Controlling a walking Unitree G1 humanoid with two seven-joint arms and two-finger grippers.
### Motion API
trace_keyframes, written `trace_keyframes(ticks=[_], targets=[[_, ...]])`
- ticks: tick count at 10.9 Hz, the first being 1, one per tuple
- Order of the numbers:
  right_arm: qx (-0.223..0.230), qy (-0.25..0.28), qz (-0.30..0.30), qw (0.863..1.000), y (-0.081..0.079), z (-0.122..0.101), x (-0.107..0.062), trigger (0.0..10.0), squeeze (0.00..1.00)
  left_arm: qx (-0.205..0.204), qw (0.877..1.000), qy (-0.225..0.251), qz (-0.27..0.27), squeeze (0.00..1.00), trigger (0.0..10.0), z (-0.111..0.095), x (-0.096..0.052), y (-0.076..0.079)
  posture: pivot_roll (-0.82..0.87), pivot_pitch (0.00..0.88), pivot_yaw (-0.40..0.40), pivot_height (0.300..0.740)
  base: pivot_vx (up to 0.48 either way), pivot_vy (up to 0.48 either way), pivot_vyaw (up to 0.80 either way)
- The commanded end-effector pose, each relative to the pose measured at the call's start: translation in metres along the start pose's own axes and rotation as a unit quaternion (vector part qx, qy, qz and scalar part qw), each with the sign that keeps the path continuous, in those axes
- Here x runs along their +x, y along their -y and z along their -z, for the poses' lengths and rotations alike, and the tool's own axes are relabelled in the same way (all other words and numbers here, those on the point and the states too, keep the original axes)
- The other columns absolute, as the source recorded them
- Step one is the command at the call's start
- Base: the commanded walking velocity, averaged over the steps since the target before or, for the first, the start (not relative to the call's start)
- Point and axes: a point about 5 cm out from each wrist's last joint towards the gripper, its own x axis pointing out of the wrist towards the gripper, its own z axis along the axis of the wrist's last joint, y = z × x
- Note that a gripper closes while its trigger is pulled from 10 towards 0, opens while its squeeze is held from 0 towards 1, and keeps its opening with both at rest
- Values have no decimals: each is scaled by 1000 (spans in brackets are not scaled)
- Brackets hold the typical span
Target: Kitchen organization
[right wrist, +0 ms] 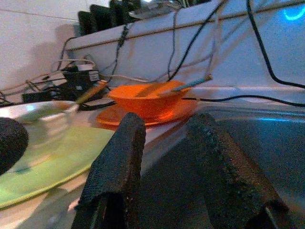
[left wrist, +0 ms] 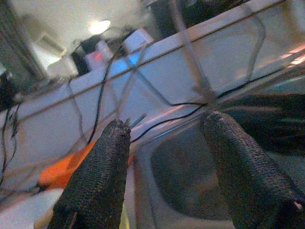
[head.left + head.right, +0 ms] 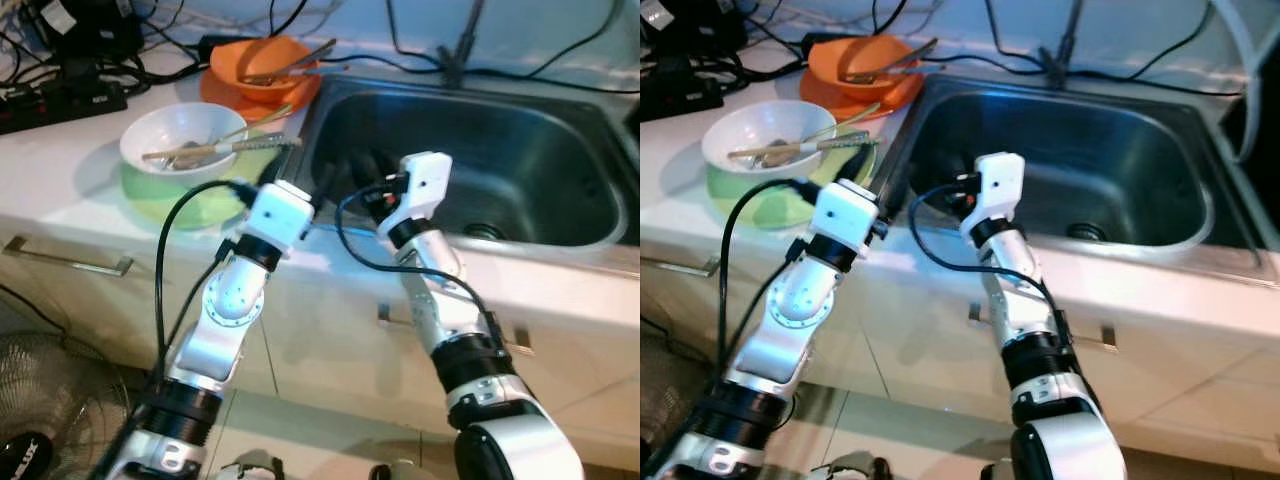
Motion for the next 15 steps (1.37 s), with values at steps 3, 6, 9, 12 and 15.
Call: trace_keyframes(ticks=[3,6,9,12,15], targets=[[1,-3,-4,1000,-2,1,2,10000,0,173,979,0,104,0,10000,-16,15,-4,103,68,-1,740,0,0,0],[2,-4,-2,1000,-3,2,3,10000,0,270,957,-25,99,0,10000,-21,33,-19,102,64,2,740,0,0,0],[-27,-5,58,998,24,-3,2,10000,0,273,956,-57,93,0,10000,-7,30,-23,95,63,7,740,0,0,0],[-49,1,110,993,57,-19,5,10000,0,250,964,-45,77,0,10000,-8,25,-25,101,66,1,740,0,0,0],[-65,1,128,990,71,-25,7,10000,0,279,954,-59,90,0,10000,-2,26,-28,105,69,2,740,0,0,0]])
